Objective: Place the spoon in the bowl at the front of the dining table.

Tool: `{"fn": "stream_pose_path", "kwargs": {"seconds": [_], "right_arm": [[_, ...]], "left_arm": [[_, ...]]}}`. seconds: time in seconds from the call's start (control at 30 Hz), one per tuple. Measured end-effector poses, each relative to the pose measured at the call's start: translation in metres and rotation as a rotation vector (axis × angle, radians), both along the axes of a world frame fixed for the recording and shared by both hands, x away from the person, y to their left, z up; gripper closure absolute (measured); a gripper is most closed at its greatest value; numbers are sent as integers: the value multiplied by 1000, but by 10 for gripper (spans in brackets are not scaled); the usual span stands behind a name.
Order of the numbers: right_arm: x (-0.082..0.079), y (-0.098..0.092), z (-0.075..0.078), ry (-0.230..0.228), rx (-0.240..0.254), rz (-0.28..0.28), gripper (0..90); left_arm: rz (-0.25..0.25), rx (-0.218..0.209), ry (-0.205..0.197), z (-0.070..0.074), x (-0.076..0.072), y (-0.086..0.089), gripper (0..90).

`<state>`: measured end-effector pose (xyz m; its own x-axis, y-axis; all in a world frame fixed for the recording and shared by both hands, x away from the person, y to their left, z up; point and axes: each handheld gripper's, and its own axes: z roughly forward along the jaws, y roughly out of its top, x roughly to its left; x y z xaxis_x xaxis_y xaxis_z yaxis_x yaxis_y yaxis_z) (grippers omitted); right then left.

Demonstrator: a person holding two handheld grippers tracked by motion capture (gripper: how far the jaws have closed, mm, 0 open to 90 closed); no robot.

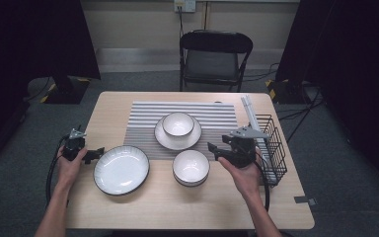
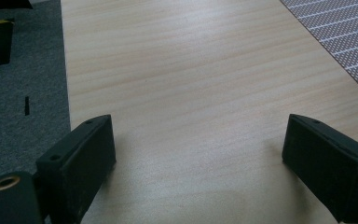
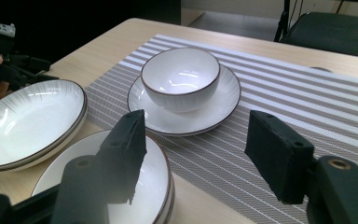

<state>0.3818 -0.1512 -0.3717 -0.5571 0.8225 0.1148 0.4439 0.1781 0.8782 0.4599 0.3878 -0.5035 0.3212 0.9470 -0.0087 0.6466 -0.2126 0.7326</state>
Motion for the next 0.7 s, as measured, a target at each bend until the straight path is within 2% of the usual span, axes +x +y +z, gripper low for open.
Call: {"fn": "stream_pose_path", "kwargs": {"seconds": [0.2,0.27,0.4,0.53,0.7], "right_arm": [[-12,-24,6,8,3,-7,390],[-16,-32,5,10,-17,-19,393],[-22,-45,6,1,-26,-34,415],[-26,-56,8,-11,-34,-44,429],[-30,-66,8,2,-39,-55,440]], "left_arm": [[0,-2,1,0,0,0,88],[-1,-1,1,0,0,0,88],[-1,0,1,0,0,0,87],[-1,-1,1,0,0,0,87],[-1,-1,1,0,0,0,87]]}}
